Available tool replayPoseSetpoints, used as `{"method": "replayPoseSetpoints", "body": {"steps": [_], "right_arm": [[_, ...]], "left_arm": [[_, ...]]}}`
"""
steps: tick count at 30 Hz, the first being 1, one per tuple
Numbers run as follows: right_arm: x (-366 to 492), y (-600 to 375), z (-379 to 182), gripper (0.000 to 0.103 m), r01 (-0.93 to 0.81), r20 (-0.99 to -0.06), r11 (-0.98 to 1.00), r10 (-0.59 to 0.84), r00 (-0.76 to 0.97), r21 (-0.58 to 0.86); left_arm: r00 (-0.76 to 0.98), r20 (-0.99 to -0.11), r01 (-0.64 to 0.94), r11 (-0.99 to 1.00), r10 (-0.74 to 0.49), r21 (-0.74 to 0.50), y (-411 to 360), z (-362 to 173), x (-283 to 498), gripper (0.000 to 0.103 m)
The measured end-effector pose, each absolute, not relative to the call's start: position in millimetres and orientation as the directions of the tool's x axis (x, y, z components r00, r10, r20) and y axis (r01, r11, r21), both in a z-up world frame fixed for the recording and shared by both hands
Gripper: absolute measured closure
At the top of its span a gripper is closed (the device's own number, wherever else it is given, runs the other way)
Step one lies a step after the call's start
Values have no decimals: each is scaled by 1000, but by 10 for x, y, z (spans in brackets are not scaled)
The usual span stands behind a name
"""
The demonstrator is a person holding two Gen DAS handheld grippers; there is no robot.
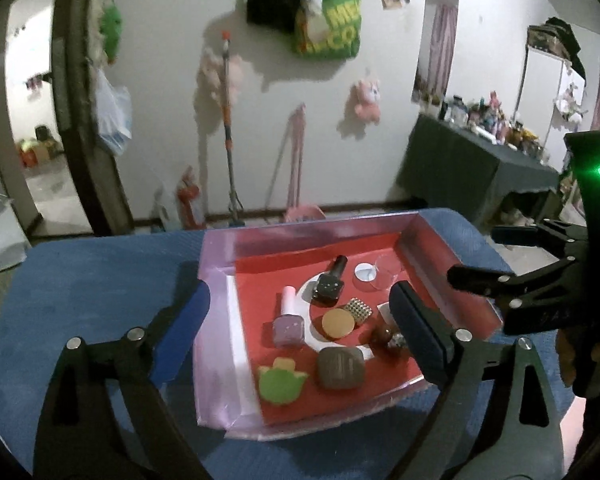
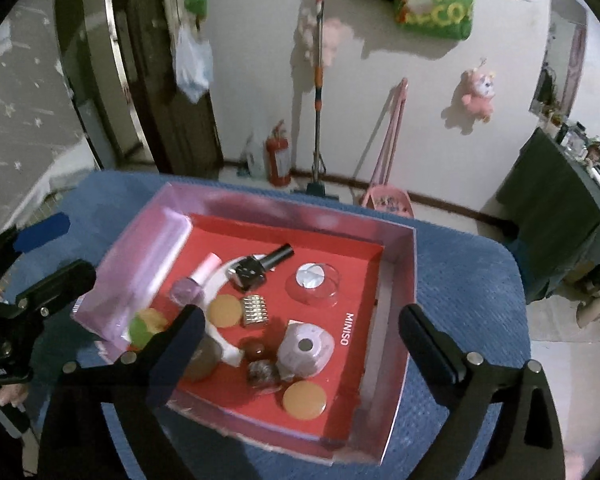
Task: Organize rigid objects
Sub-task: 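Lift both tools up out of the box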
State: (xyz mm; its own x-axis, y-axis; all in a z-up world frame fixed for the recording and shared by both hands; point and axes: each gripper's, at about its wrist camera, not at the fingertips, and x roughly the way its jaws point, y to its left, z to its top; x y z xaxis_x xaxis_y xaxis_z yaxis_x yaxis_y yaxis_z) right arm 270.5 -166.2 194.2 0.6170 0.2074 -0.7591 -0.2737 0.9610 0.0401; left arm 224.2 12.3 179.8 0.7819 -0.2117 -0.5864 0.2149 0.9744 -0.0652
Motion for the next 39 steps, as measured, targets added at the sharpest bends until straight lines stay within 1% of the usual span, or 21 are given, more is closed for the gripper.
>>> {"method": "replayPoseSetpoints", "body": {"steps": [4,11,16,21,26,34,39], "right_arm": [[2408,-1681,2051,0,-251,-698,967,199,688,28],[2058,-1685,1950,0,-211,-633,978,162,757,-2],[2019,-1695,1754,0,-185,-625,983,146,767,2],[2047,-1694,1528,0,-139,-586,990,102,804,-18],[2151,-1622,1364,0,-146,-563,988,96,821,-45],[2281,-1566,1224,0,-123,-522,990,68,850,-72],[2303,-1569,1172,0,-114,-524,991,59,850,-73]], "left_arm": [[820,-539,192,979,-195,-61,184,1864,1935,6],[868,-475,142,989,-146,-44,204,1755,1705,6],[886,-452,95,995,-104,-44,234,1544,1715,3],[875,-477,81,997,-81,-21,186,1282,1908,3],[868,-491,83,997,-75,-6,108,1094,2108,3],[855,-509,98,995,-100,-31,58,912,2311,3],[840,-533,94,995,-97,-33,29,799,2379,3]]}}
